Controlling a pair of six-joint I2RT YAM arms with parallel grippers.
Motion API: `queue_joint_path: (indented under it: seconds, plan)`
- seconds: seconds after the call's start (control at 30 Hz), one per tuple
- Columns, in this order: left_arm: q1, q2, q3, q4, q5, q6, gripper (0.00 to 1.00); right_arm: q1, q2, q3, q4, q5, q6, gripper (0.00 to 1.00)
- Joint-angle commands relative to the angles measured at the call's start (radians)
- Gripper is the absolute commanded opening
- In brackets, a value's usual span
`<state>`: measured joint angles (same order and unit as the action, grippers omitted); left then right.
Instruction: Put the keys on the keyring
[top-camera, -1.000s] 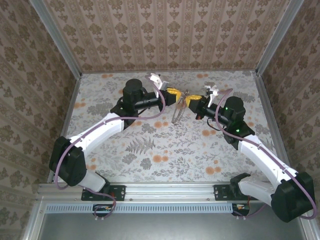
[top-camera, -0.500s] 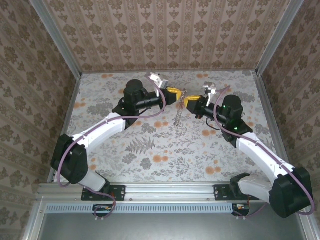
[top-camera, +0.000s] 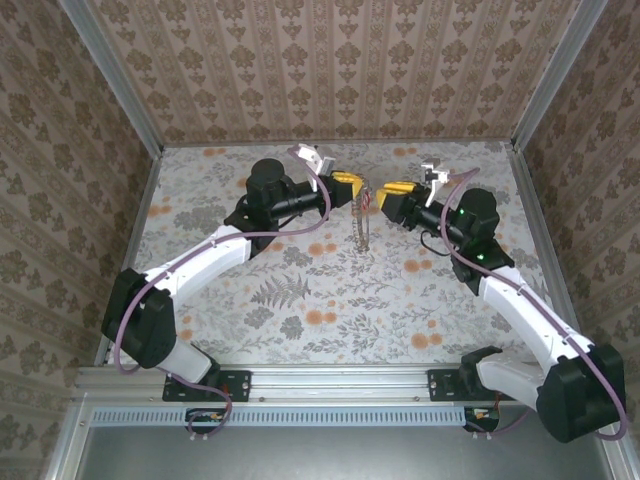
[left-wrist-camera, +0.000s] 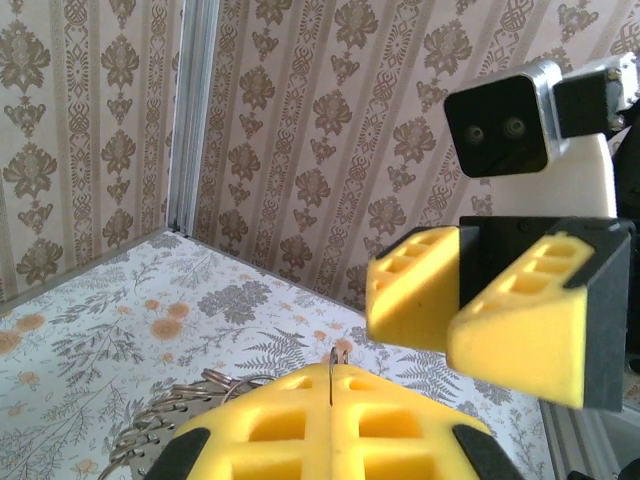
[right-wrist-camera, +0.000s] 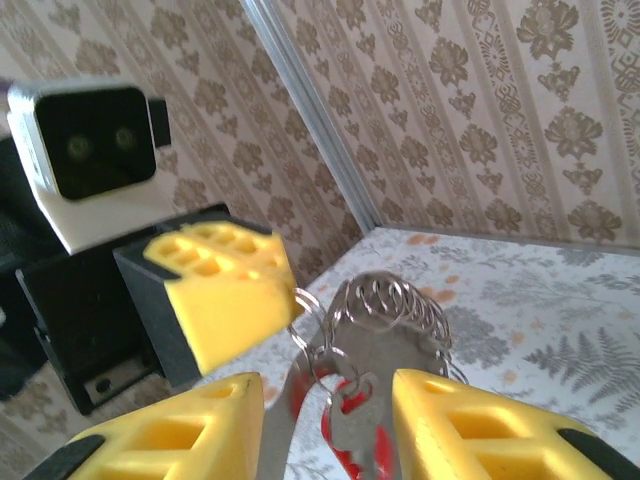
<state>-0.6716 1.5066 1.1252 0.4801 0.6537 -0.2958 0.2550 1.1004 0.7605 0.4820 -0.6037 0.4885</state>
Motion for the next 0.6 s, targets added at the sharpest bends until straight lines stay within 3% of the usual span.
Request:
queue_joint_path:
  seconds: [0.0, 0.2, 0.57]
  plan:
    - [0.007, -0.002, -0.005, 0.063, -0.004, -0.014, 0.00, -0.009, 0.047, 0.044, 0.141, -0.060, 0.106, 0.43]
    - [0.007, -0.005, -0.008, 0.063, -0.003, -0.015, 0.00, -0.010, 0.131, 0.083, 0.235, -0.116, 0.178, 0.48]
    - [0.005, -0.008, -0.007, 0.061, -0.004, -0.014, 0.00, -0.010, 0.212, 0.090, 0.314, -0.186, 0.225, 0.44]
